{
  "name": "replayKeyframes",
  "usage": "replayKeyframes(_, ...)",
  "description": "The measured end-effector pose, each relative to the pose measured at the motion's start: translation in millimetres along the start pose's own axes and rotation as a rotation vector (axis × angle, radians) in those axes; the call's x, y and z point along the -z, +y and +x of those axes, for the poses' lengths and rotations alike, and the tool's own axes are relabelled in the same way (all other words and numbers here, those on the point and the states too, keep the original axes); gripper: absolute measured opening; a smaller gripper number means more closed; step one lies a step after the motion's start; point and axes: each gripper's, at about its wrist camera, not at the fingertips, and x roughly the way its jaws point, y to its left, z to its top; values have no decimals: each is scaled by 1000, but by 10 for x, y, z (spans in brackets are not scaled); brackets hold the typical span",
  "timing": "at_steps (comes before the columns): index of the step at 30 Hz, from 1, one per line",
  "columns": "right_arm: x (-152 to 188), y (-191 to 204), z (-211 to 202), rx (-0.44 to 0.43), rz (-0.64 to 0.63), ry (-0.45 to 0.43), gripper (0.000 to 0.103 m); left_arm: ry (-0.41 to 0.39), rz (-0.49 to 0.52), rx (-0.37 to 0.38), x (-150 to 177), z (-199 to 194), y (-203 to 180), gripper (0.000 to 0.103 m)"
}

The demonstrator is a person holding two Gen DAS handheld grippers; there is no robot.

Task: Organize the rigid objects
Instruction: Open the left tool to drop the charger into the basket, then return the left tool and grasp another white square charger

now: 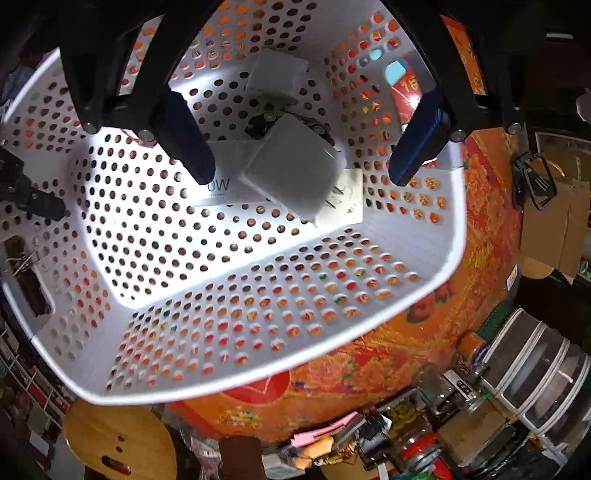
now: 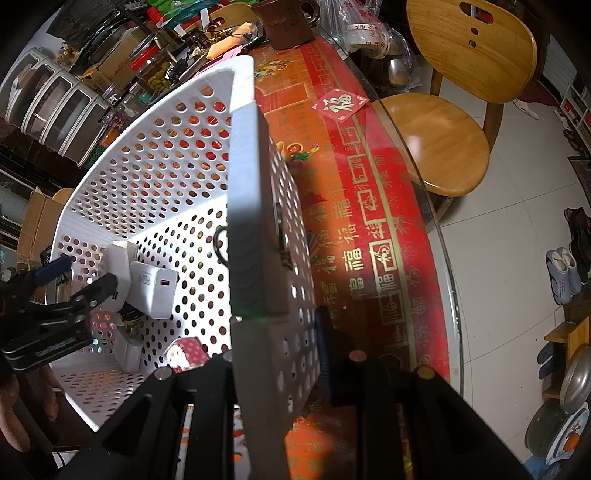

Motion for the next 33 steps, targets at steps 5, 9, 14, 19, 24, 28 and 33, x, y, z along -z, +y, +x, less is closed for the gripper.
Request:
replayKeyframes(5, 7, -6, 4, -1, -2, 1, 21, -59, -86, 16, 83, -351, 439, 94)
replayKeyframes(9, 9, -1, 4, 0, -4, 2, 21, -96, -180, 7, 188, -599, 985, 95)
replayKeyframes(14, 7, 9, 5, 1, -7, 4, 21, -107, -384, -33, 408, -596, 1929, 95)
replayKeyframes(19, 6, 14, 7, 0, -4, 3, 21, -26, -415, 17, 691, -165, 2329, 95)
replayKeyframes(24, 6, 10, 11, 1, -6, 4, 21, 48, -412, 158, 879, 335, 2184, 86)
replayKeyframes(28, 9, -2, 11, 0, -1, 5, 21, 92, -418, 172, 942, 598, 2044, 84)
replayKeyframes(33, 7, -11, 13, 2, 4, 8, 21, 95, -398, 195, 921, 697, 1894, 84)
